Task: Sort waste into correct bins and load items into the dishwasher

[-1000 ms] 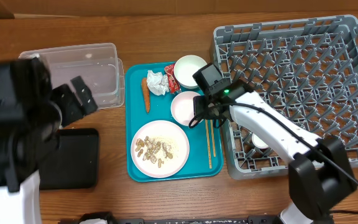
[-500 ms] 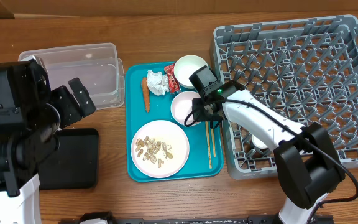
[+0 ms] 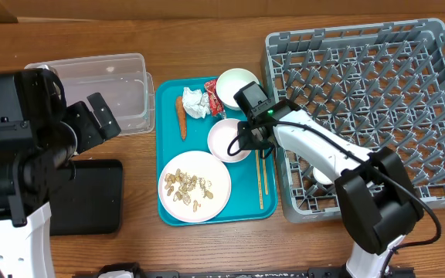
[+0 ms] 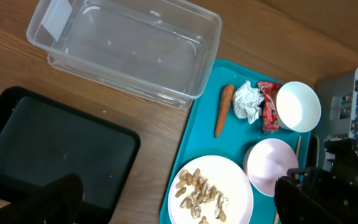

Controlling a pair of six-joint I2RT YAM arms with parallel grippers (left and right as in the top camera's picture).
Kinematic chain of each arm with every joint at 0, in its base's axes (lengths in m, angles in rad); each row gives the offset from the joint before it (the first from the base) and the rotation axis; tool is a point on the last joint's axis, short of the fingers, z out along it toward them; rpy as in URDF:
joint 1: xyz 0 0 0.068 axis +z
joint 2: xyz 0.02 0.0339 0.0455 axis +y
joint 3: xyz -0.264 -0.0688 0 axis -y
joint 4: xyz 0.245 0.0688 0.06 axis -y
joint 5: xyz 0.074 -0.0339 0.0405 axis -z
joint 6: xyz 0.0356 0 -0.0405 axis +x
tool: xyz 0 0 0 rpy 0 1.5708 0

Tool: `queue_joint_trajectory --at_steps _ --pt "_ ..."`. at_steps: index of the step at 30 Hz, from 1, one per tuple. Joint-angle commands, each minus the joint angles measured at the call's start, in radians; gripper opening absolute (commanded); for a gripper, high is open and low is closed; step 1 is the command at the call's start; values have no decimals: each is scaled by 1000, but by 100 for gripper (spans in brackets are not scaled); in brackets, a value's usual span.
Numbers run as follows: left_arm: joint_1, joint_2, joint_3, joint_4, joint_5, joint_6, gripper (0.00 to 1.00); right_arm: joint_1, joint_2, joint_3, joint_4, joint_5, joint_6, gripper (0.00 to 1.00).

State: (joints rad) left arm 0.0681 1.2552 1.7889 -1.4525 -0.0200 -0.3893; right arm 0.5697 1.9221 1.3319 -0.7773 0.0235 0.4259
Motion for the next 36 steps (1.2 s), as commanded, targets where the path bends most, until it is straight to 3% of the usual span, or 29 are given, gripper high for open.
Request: queue_joint_trajectory --at_steps 1,7,13,18,23,31,36 --pt "5 14 8 -3 -13 15 100 2 -102 67 -18 16 -13 4" --pt "5 33 8 -2 -13 15 100 0 -242 177 -162 245 -9 4" --pt "5 53 8 -2 -13 15 100 -5 -377 214 -283 782 7 4" --pt "5 73 8 -2 -13 15 100 -14 -380 203 -443 1218 172 4" --pt "5 93 8 -2 -13 15 100 -84 -339 127 -428 1260 278 4" --pt "5 119 8 -2 -13 15 100 -283 -193 53 -341 1291 282 4" --pt "5 119 8 -2 -13 16 100 -306 -141 53 -326 1218 282 4"
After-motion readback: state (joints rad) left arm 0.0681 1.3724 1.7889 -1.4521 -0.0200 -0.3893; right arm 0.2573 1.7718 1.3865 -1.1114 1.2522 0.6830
